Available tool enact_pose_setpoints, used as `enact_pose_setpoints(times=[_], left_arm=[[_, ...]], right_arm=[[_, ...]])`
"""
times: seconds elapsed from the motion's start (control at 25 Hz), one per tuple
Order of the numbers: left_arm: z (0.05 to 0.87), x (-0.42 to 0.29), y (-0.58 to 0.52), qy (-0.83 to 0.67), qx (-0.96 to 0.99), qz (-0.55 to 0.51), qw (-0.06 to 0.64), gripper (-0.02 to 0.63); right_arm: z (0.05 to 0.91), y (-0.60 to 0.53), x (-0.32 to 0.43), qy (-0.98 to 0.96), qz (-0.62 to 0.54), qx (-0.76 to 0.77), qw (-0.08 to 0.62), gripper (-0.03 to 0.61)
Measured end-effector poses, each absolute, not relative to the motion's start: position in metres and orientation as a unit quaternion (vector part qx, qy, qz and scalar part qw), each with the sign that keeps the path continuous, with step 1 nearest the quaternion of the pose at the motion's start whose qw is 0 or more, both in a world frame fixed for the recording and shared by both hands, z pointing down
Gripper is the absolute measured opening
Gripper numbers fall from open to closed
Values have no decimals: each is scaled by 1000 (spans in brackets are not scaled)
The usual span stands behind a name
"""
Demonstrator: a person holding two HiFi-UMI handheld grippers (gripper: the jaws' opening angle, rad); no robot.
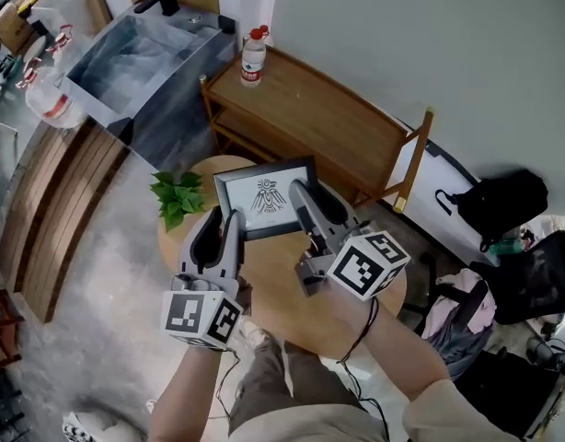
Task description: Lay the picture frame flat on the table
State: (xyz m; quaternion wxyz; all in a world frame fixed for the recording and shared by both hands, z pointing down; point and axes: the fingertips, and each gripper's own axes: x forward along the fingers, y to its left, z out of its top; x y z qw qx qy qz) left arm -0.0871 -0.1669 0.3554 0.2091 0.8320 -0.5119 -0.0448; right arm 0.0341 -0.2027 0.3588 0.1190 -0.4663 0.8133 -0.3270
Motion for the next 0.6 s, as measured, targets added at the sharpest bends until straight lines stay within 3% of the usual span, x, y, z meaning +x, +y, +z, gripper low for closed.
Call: enact_pose_setpoints(times=[0.6], left_arm=[[612, -56, -196, -502, 805, 19, 314, 106]], right_arm=[[633, -237, 66, 759, -425, -492, 40, 117]])
